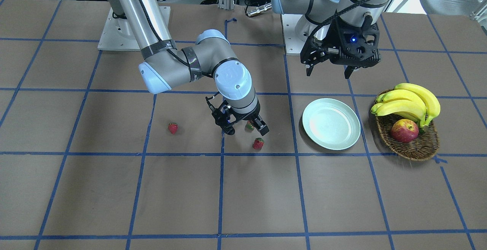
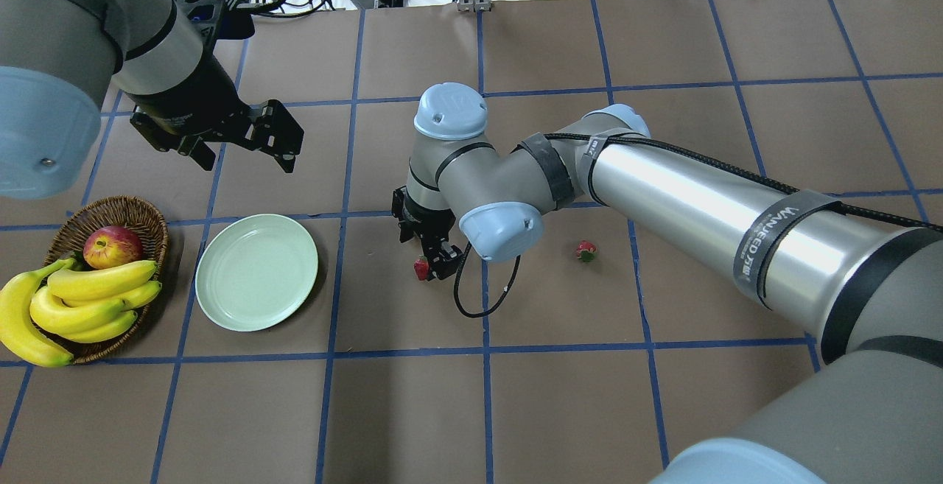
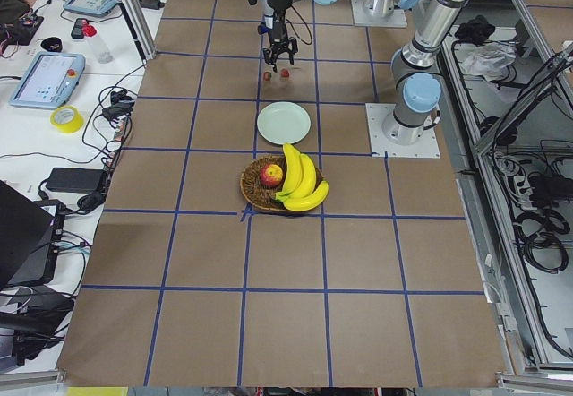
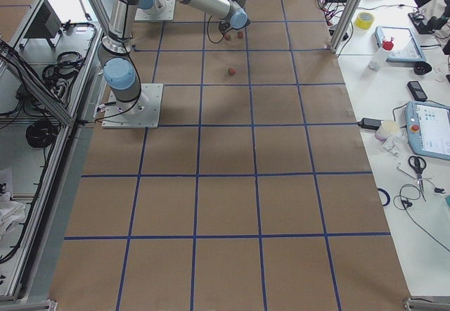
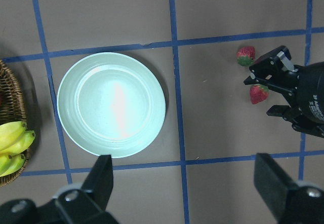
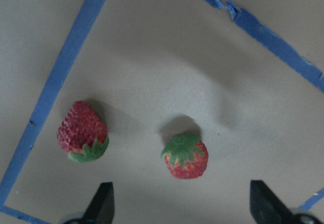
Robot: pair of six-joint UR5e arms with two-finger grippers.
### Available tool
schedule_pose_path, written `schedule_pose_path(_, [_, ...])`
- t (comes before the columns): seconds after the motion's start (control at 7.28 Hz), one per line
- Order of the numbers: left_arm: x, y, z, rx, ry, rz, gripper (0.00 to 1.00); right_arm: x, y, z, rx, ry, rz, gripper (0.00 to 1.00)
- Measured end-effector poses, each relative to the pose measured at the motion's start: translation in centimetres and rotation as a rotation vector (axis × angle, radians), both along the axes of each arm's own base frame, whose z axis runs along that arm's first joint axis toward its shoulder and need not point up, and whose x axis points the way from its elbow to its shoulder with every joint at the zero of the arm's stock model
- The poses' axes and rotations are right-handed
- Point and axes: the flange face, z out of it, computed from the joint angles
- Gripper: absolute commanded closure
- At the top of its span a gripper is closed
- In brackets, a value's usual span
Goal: Collect all strawberries into plate
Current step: 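Carry the strawberry beside the first one and release it, then lower the right gripper onto the last strawberry and grasp it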
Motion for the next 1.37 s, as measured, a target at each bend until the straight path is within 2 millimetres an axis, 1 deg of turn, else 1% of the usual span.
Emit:
schedule_pose_path(0.14, [0.0,0.0,0.0,0.000,0.000,0.000,0.00,-0.5,-0.2,0.6,-0.031,0.026,0.030,0.00])
schedule_pose_path(0.27, [0.0,0.0,0.0,0.001,0.000,-0.001,0.00,-1.6,-0.5,1.3,-0.080,0.075,0.104,0.00])
schedule_pose_path(0.41, [0.0,0.0,0.0,0.001,0.000,0.000,0.00,-3.5,-0.8,2.1,-0.127,0.130,0.225,0.00])
schedule_pose_path(0.55, [0.0,0.0,0.0,0.001,0.000,0.000,0.00,-6.1,-1.1,2.6,-0.153,0.174,0.342,0.01])
schedule_pose_path(0.69, [0.0,0.0,0.0,0.001,0.000,0.000,0.00,-9.7,-1.1,2.9,-0.161,0.205,0.445,0.01])
schedule_pose_path(0.82, [0.0,0.0,0.0,0.001,-0.001,0.000,0.00,-13.8,-0.6,3.0,-0.156,0.217,0.540,0.05])
schedule_pose_path(0.96, [0.0,0.0,0.0,0.001,-0.001,0.000,0.00,-18.0,0.3,2.6,-0.144,0.212,0.614,0.06])
schedule_pose_path(1.1, [0.0,0.0,0.0,0.001,-0.001,0.000,0.00,-21.2,1.1,1.5,-0.147,0.199,0.666,0.06])
schedule_pose_path(1.24, [0.0,0.0,0.0,0.000,-0.001,0.000,0.00,-22.9,1.6,0.5,-0.169,0.189,0.695,0.08])
schedule_pose_path(1.37, [0.0,0.0,0.0,0.000,-0.001,0.000,0.00,-23.4,1.8,-0.2,-0.187,0.175,0.705,0.09])
